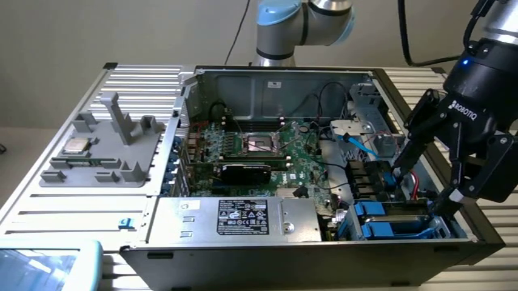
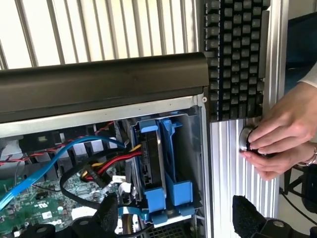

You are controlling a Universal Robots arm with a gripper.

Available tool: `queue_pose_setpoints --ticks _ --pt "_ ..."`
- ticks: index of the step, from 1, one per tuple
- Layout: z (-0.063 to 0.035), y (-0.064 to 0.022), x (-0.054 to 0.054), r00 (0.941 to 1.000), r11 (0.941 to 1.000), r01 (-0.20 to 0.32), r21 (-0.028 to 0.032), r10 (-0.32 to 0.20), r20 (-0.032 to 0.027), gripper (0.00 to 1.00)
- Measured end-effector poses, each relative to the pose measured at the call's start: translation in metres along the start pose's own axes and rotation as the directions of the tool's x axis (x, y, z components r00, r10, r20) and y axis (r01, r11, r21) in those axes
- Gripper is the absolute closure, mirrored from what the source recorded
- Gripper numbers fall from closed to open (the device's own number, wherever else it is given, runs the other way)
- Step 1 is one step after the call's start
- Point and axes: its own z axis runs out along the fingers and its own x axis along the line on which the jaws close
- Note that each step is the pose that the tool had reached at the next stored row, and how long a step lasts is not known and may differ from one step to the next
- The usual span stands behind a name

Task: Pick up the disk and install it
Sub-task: 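Insert the first disk wire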

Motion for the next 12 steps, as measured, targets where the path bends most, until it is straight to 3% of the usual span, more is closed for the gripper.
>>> queue_pose_setpoints --ticks 2,3,5,7,9,11,12 --pt "0.0002 -0.001 0.0 0.9995 0.9998 -0.011 -0.0181 0.012 0.031 0.01" --pt "0.0004 -0.0023 0.0 0.9991 0.9996 -0.015 -0.0245 0.016 0.04 0.01" --pt "0.0009 -0.0045 0.0 0.9989 0.9994 -0.017 -0.0307 0.019 0.0437 0.01" --pt "0.0018 -0.0087 0.0 0.9987 0.9988 -0.022 -0.0446 0.024 0.0443 0.01" --pt "0.0027 -0.0124 -0.001 0.9986 0.9975 -0.028 -0.0642 0.031 0.044 0.01" --pt "0.0034 -0.0156 -0.001 0.9982 0.9953 -0.036 -0.0896 0.04 0.0445 0.01" --pt "0.0038 -0.0173 -0.001 0.9979 0.9936 -0.041 -0.1054 0.046 0.0447 0.01"
